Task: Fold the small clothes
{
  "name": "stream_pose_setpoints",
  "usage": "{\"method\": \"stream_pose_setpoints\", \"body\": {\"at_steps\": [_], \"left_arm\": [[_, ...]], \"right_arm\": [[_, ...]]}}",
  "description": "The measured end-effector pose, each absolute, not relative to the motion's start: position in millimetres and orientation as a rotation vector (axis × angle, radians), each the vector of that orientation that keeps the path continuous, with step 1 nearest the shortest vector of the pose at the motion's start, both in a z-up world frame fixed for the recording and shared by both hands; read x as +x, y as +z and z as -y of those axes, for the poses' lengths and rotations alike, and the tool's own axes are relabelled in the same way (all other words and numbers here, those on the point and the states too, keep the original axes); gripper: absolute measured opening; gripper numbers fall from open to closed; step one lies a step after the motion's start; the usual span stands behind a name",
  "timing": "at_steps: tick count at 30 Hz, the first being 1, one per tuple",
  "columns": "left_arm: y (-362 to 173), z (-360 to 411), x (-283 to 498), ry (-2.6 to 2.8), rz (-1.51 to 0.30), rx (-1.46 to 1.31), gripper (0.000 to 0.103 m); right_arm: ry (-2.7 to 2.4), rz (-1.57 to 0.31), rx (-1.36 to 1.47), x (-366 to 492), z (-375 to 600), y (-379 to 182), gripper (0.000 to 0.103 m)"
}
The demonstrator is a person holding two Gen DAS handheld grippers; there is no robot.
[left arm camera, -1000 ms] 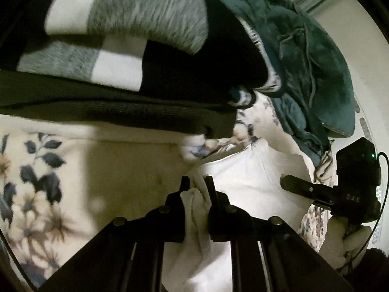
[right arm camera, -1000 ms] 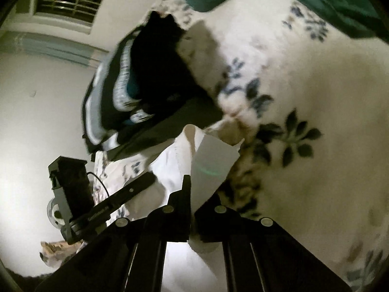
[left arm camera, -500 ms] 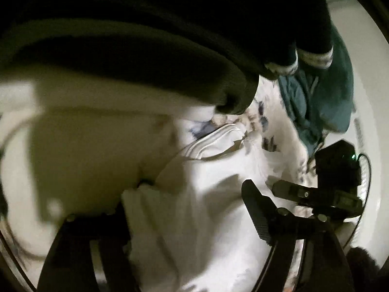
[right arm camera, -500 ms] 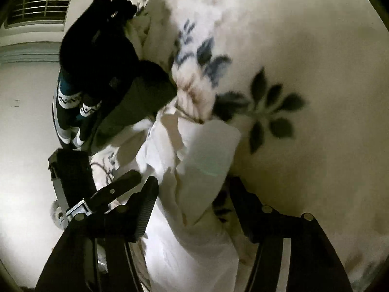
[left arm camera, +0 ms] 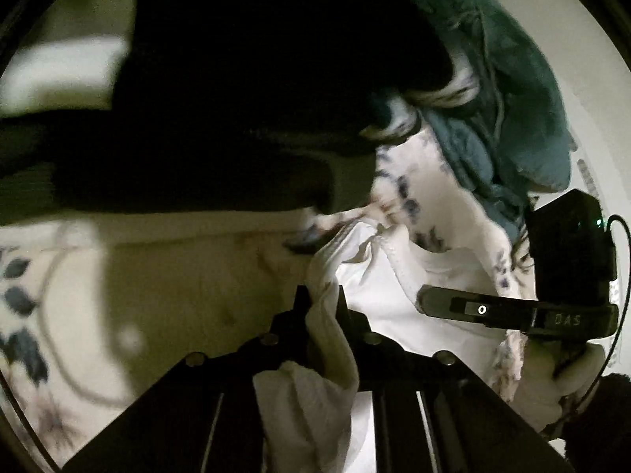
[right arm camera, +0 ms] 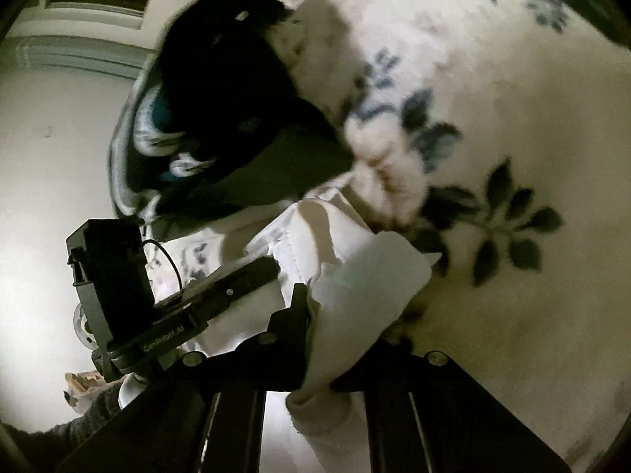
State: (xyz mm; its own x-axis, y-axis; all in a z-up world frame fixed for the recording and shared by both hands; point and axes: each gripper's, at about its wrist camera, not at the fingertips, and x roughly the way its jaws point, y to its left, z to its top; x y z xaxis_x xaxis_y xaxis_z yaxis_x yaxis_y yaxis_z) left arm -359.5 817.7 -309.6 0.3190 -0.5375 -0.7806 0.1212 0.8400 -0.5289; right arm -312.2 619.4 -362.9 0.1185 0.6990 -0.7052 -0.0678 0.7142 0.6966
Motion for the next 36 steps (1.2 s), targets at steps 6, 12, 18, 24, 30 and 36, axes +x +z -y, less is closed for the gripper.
{"method": "stream_pose_setpoints", "body": {"at_steps": [6, 12, 18, 24, 30, 36], "left_arm": [[-264.4, -835.8, -405.1, -0.467, -1.09, -0.446, 0.008], [-252.7, -853.9, -498.8, -0.46, -1.15, -0.461, 0.018], [-291.9, -884.8, -621.2, -0.367, -1.385, -0.585, 0.073], [-297.5, -914.4, -653.0, -0.242, -1.423, -0.709, 0.073], [-272.9, -888.0, -585.9, -0.254, -1.304, -0.629, 0.073], [-309.1, -845.1, -506.0, -0.197, -1.332, -0.357, 0.073]], "right_arm": [[0.691, -1.252, 0.525, -352.8, -628.6, -311.3, 0.007], [0.806, -1.209, 0.405, -447.2, -640.9, -275.2, 0.008], [0.886, -1.402, 0.243, -552.7, -650.5, -302.1, 0.048], [0.87, -1.514, 0.266, -601.2, -631.0, -324.3, 0.06], [0.628, -1.41, 0.544, -569.5, -593.9, -323.5, 0.06], [0.381, -1.323, 0.47, -525.9, -608.4, -329.0, 0.059]]}}
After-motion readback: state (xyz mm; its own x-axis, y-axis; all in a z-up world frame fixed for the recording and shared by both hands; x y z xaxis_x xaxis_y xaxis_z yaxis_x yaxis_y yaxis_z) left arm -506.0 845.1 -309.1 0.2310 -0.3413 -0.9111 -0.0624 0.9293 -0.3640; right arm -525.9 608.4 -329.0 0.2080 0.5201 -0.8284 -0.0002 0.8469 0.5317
